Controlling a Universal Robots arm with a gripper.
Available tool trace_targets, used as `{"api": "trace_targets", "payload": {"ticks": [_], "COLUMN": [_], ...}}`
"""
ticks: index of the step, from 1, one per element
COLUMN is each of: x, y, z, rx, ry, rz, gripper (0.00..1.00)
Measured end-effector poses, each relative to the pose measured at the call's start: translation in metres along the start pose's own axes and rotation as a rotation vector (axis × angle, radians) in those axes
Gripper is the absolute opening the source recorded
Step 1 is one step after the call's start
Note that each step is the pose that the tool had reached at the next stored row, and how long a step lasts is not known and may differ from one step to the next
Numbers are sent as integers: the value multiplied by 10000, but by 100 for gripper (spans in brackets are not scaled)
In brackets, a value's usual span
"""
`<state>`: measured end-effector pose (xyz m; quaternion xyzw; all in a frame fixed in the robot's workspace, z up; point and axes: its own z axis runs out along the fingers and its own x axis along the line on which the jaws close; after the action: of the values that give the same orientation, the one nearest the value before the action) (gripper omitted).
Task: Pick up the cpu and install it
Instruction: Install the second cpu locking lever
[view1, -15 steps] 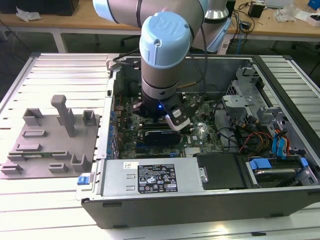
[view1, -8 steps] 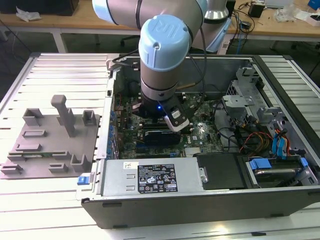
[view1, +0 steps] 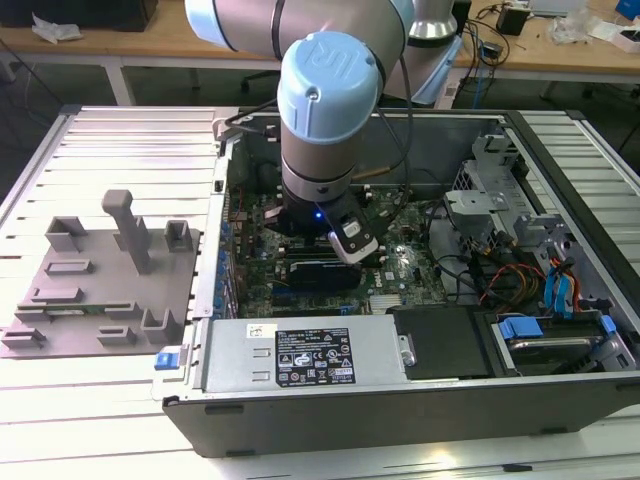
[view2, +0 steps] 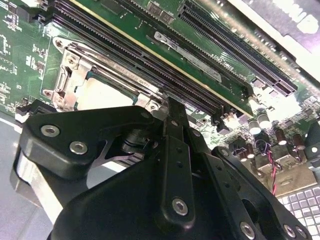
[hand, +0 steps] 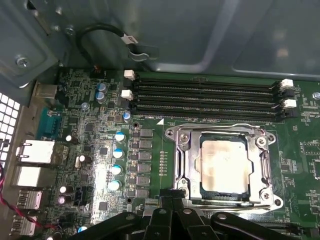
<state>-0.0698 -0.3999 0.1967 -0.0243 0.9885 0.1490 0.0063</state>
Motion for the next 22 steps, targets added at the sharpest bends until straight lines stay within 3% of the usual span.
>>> {"api": "trace_targets", "payload": {"ticks": [12, 16, 18, 20, 21, 22], "x": [4, 1, -4, -6, -8, -8], "y": [54, 88, 141, 152, 155, 162], "z": [21, -82, -247, -278, -283, -282], "rx": [2, 60, 308, 615, 1007, 1194], "ry": [0, 3, 14, 27, 41, 46], "rz": [2, 1, 4, 11, 23, 42], "gripper": [11, 11, 11, 11, 11, 11]}}
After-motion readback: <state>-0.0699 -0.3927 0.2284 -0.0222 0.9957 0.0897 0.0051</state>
